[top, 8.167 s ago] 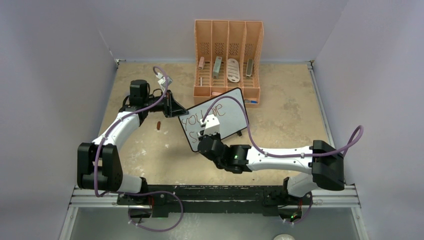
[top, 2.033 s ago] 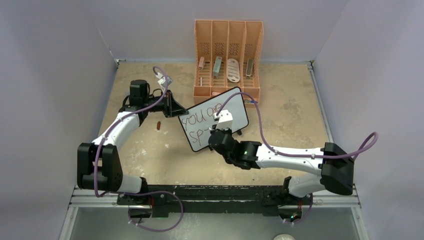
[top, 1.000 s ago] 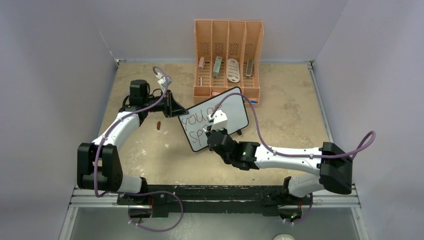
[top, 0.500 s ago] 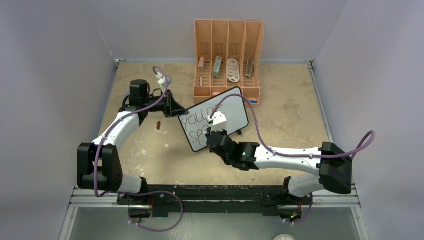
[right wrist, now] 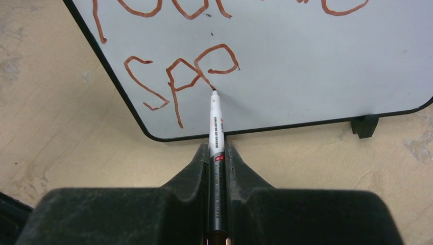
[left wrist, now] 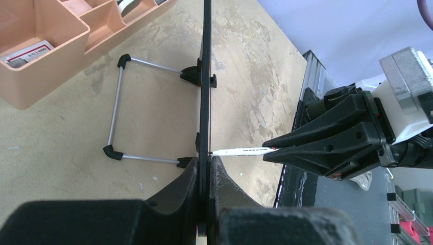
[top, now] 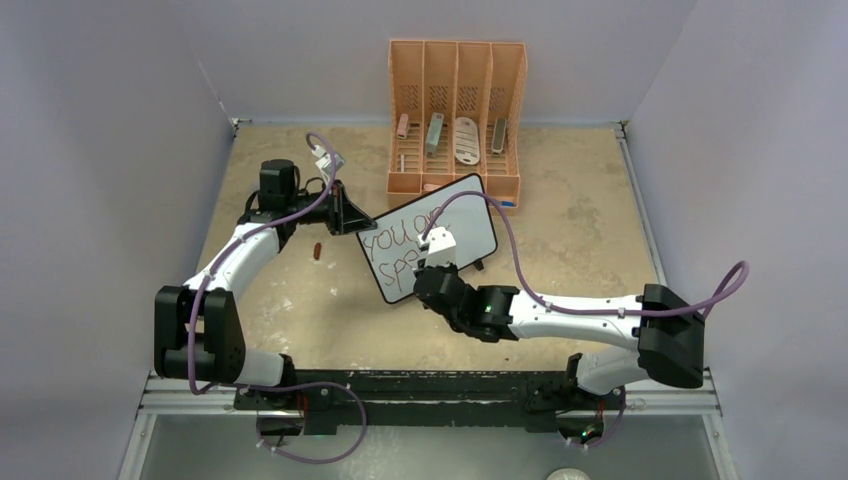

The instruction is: Write a sentence on the whiteboard

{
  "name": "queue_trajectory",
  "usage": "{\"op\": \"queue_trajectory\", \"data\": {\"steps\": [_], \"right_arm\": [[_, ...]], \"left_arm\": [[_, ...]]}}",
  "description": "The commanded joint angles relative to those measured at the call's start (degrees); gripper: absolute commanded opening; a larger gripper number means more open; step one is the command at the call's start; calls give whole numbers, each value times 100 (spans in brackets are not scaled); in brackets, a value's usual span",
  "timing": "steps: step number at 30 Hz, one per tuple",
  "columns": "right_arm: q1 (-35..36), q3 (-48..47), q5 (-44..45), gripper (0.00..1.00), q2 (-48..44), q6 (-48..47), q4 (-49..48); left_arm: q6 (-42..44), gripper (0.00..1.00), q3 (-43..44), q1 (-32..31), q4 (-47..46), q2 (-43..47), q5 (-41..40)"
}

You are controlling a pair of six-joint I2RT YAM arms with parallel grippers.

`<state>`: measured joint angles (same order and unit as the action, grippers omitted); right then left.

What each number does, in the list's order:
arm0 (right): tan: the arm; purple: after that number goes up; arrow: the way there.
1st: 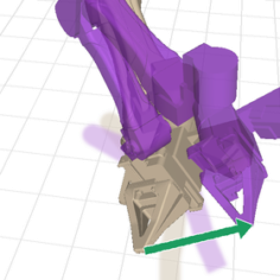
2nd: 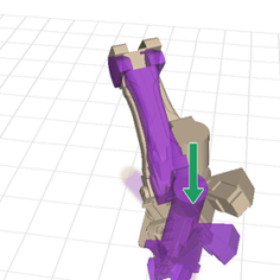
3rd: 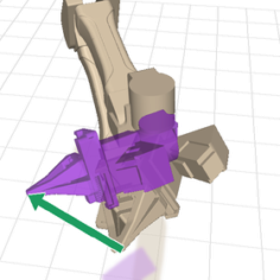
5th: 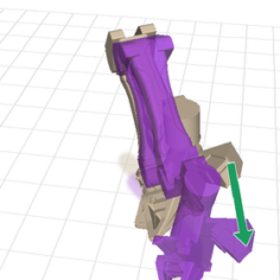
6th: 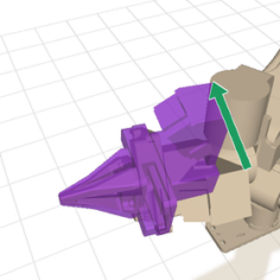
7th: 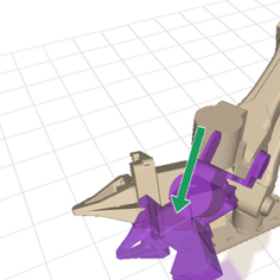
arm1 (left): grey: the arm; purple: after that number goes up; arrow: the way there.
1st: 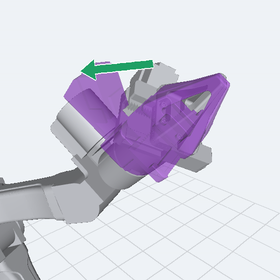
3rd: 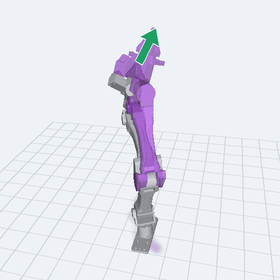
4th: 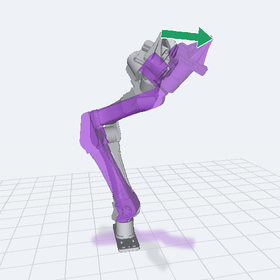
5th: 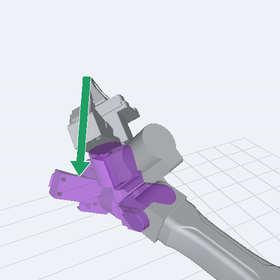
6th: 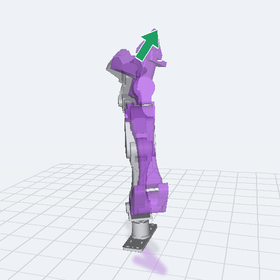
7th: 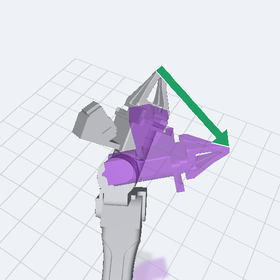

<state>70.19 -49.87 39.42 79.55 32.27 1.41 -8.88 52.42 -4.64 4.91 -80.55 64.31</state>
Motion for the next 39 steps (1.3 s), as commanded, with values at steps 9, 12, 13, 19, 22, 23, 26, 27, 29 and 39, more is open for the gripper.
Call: {"op": "queue_trajectory", "data": {"steps": [9, 12, 13, 19, 22, 23, 26, 27, 29, 39], "right_arm": [[21, 30, 483, 0, -225, 358, 325], [21, 21, 584, 0, -288, 384, 301], [21, 21, 606, 0, -307, 400, 288], [21, 3, 639, 0, -343, 377, 211], [21, 41, 611, 0, -431, 323, 150], [21, 65, 602, 0, -479, 293, 111], [21, 131, 477, 0, -627, 264, 79], [21, 142, 460, 0, -643, 263, 85], [21, 152, 371, 0, -651, 263, 119], [21, 173, 18, 0, -439, -63, -218]], "left_arm": [[112, 0, 196, -45, 58, 102, 78], [114, 0, 194, -45, 61, 102, 79], [115, 0, 194, -45, 62, 101, 80], [115, 0, 196, -45, 72, 111, 70], [115, 0, 197, -45, 80, 111, 50], [115, 0, 196, -45, 77, 110, 53], [115, 0, 190, -45, 80, 119, 46], [115, 0, 192, -45, 76, 119, 51], [115, 0, 193, -45, 79, 119, 62], [104, 0, 197, -45, 60, 119, 79]]}}
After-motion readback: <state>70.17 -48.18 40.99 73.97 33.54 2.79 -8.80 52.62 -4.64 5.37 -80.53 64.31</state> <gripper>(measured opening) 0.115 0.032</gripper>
